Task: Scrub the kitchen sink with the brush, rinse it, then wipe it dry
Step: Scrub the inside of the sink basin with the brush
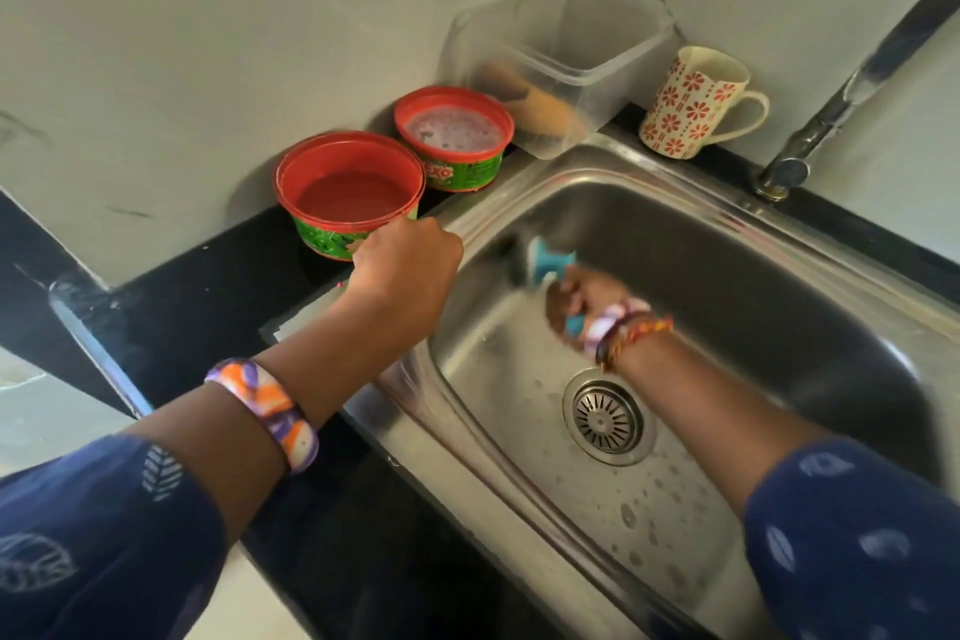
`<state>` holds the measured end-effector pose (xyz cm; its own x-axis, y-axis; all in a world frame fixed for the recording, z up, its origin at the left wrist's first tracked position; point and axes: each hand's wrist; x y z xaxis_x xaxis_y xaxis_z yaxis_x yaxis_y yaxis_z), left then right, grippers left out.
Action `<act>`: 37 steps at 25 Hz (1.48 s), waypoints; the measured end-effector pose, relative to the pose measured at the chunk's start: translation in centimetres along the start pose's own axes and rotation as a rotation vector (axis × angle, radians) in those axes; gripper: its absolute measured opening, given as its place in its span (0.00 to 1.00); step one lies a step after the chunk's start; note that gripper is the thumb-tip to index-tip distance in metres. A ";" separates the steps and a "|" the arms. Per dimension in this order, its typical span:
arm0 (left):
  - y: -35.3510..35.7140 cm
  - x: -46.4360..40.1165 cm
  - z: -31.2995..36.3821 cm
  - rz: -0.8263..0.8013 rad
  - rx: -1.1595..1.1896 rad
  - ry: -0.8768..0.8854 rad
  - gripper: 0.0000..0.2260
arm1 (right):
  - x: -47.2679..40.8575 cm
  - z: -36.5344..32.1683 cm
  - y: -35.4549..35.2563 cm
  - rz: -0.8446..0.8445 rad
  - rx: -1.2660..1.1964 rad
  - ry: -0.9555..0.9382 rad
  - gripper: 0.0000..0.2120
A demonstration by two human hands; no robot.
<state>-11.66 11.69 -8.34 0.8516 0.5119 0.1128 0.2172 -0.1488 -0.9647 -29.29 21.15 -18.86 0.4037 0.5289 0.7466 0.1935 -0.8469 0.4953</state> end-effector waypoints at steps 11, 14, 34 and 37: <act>-0.4 0.0 -0.3 0.016 -0.068 0.007 0.13 | 6.5 2.5 1.3 -0.137 0.154 0.072 0.17; -0.1 0.1 -0.3 0.016 -0.067 0.004 0.12 | 3.4 -0.9 3.2 0.007 -0.026 -0.167 0.17; -0.1 0.0 -0.4 0.033 -0.068 -0.001 0.12 | 6.0 2.0 2.8 -0.092 0.016 -0.032 0.19; -0.1 0.3 -0.1 0.049 -0.065 0.014 0.11 | 4.0 0.0 4.9 0.074 -0.108 -0.225 0.17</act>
<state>-11.34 11.76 -8.21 0.8686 0.4906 0.0701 0.2054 -0.2277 -0.9518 -26.71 19.12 -13.45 0.6040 0.4301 0.6710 0.0647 -0.8655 0.4966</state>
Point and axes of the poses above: each hand's wrist, its own x-axis away from the middle knuckle, its own y-axis out of the palm, z = x × y, and after that the axes turned 3 degrees about y, right-handed
